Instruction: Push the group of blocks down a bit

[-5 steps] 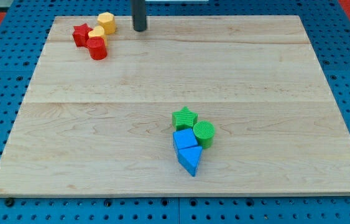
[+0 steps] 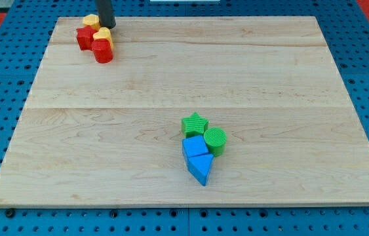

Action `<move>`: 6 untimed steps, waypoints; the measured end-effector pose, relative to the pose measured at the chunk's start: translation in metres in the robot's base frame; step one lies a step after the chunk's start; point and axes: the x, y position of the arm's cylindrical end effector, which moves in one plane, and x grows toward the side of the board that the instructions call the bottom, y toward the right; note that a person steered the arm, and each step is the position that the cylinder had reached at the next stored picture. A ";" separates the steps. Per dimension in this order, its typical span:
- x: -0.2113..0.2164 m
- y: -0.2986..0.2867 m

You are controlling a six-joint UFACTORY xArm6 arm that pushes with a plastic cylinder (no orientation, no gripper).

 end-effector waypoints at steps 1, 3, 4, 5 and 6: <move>0.017 0.025; 0.061 0.014; 0.074 0.014; 0.079 0.024; 0.046 0.033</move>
